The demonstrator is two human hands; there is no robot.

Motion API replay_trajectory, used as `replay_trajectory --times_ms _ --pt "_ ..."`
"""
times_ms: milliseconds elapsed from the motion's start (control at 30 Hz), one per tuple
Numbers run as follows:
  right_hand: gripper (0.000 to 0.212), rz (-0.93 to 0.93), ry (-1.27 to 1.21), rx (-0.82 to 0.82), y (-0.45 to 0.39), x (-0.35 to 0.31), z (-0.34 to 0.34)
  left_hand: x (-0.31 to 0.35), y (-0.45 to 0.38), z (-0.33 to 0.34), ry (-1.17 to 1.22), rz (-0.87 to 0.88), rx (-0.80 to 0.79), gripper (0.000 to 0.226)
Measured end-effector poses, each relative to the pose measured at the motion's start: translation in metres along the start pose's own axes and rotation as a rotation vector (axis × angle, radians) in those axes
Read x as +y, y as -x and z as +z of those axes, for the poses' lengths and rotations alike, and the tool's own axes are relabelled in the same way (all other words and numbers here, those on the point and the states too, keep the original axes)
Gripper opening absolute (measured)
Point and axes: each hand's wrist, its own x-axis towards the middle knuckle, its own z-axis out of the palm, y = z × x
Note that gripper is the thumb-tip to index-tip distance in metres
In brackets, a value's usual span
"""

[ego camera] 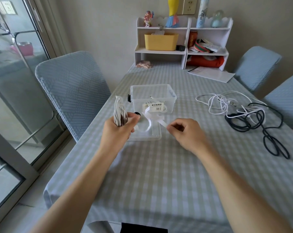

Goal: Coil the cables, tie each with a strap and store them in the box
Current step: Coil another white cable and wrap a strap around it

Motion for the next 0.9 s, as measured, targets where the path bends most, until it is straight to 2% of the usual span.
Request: replay_trajectory --times_ms 167,233,300,400,567,700,833,900 --pt "0.013 -0.133 0.055 -0.087 0.002 -0.003 0.004 0.004 0.004 0.009 -0.082 0.044 -0.006 0.012" --pt "0.012 -0.176 0.093 -0.122 0.003 -0.004 0.007 0.002 0.001 0.009 -0.131 0.041 0.047 0.033" --pt "0.014 -0.172 0.080 -0.116 0.003 -0.005 0.007 0.001 -0.002 0.006 -0.089 0.011 0.088 0.038" --pt "0.015 -0.142 0.019 -0.069 0.003 -0.005 0.008 -0.003 -0.007 0.003 0.050 -0.014 0.116 0.023" --pt "0.015 -0.050 -0.009 -0.051 0.002 -0.005 0.014 -0.007 -0.008 -0.001 0.209 -0.035 0.205 0.020" --pt "0.018 0.040 -0.067 -0.044 0.001 -0.005 0.015 -0.007 -0.005 -0.001 0.244 -0.031 0.224 0.021" --pt "0.019 0.184 -0.105 0.078 -0.002 0.002 0.007 -0.007 -0.007 -0.013 0.297 -0.034 0.315 0.021" --pt "0.019 0.223 -0.139 0.116 -0.004 0.004 0.004 -0.009 -0.006 -0.014 0.251 -0.030 0.296 0.021"
